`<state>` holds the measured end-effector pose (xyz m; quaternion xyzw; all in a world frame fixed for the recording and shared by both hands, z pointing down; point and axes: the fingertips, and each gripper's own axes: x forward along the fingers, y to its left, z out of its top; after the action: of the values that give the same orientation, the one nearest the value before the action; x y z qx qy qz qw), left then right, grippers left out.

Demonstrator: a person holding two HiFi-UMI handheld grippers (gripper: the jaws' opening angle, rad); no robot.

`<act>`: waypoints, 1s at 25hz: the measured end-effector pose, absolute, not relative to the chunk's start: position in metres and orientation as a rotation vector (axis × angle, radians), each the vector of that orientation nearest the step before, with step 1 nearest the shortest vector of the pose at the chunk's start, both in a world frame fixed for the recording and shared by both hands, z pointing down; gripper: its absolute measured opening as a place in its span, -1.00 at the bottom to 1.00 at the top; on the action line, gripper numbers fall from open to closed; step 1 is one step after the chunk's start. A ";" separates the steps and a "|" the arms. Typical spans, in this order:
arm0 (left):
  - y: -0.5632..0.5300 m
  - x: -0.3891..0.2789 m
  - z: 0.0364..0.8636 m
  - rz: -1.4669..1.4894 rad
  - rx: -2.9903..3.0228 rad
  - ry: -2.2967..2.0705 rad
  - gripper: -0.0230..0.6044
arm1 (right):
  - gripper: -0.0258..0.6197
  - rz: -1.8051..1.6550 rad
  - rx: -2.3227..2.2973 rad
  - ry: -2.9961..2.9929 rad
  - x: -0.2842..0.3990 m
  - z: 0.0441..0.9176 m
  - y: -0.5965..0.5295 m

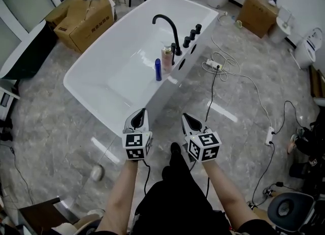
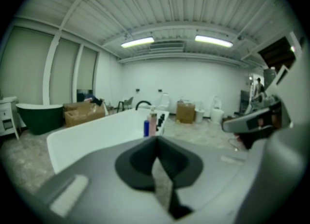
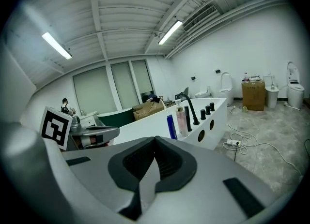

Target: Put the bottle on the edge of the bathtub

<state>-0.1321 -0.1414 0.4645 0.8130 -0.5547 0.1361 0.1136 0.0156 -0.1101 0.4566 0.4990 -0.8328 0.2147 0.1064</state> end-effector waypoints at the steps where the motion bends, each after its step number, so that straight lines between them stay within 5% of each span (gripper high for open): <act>1: -0.137 -0.132 0.463 0.398 2.385 -1.627 -0.91 | -0.91 0.627 1.472 -2.454 0.016 0.454 -0.107; 25: -0.080 -0.153 0.420 0.302 2.383 -1.679 -0.90 | -0.91 0.558 1.484 -2.502 0.005 0.422 -0.060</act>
<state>-0.1527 -0.0800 0.4198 0.8087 -0.5696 0.1025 0.1052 0.0048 -0.0602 0.4223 0.4990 -0.8413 0.1876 0.0896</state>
